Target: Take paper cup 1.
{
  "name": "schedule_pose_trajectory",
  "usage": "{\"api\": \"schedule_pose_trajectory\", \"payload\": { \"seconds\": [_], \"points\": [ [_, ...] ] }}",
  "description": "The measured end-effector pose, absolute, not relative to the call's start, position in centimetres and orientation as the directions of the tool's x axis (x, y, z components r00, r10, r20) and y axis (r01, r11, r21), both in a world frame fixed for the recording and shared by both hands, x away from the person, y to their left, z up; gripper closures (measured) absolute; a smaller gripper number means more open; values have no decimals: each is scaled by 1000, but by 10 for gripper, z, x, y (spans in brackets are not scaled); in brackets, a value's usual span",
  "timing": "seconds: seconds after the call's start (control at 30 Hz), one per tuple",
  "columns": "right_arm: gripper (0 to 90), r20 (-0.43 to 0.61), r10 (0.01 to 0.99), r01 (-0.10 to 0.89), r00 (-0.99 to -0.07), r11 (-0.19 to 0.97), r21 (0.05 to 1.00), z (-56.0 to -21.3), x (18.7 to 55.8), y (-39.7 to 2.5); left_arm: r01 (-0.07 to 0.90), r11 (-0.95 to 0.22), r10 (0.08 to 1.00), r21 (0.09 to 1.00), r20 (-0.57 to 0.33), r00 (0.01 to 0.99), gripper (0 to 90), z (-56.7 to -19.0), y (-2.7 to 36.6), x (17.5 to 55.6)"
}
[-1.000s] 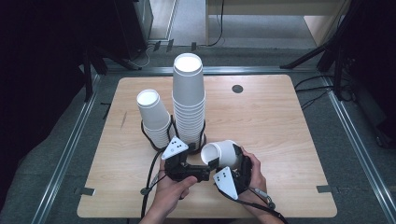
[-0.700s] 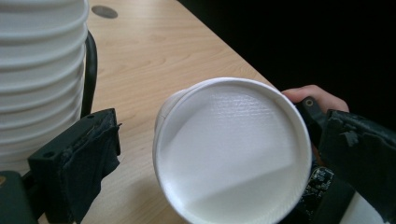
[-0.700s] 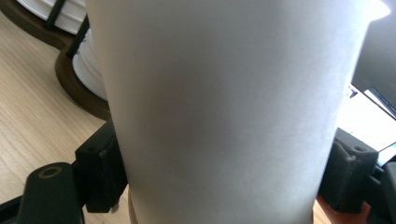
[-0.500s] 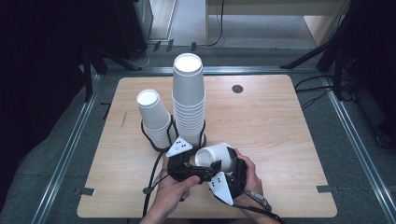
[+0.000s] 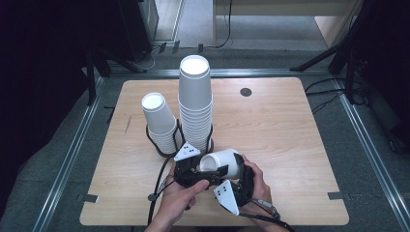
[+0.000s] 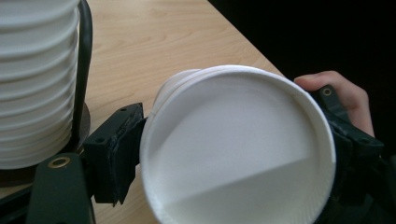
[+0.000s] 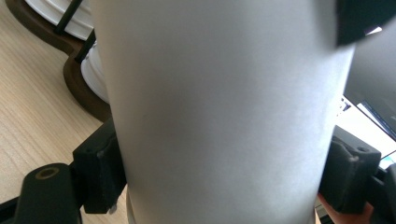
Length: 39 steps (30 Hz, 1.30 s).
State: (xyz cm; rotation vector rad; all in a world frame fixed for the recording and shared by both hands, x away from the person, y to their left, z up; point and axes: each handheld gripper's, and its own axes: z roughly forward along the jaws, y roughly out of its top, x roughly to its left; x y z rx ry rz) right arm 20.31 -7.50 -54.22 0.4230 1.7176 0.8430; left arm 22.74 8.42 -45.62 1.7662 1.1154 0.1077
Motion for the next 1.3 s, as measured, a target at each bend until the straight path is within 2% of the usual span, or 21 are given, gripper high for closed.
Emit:
{"api": "schedule_pose_trajectory", "payload": {
  "seconds": [0.6, 0.73, 0.83, 1.03, 1.3],
  "points": [
    [80, -690, 660, -178, -299, 672, 719, -541, 202, -79, 607, -55, 691, 792, -409, 596, 238, -454, 92, 227],
    [26, -679, 664, -204, -313, 651, 731, -538, 197, -82, 577, -32, 703, 816, -392, 594, 240, -451, 97, 226],
    [25, -652, 682, -197, -332, 626, 755, -534, 195, -86, 563, -9, 703, 826, -395, 591, 240, -450, 100, 226],
    [24, -590, 723, -168, -358, 572, 803, -526, 194, -96, 477, 33, 696, 878, -363, 619, 240, -445, 103, 220],
    [39, -383, 831, -52, -404, 397, 916, -501, 194, -116, 308, 147, 683, 940, -322, 656, 237, -443, 110, 212]
  ]
}}
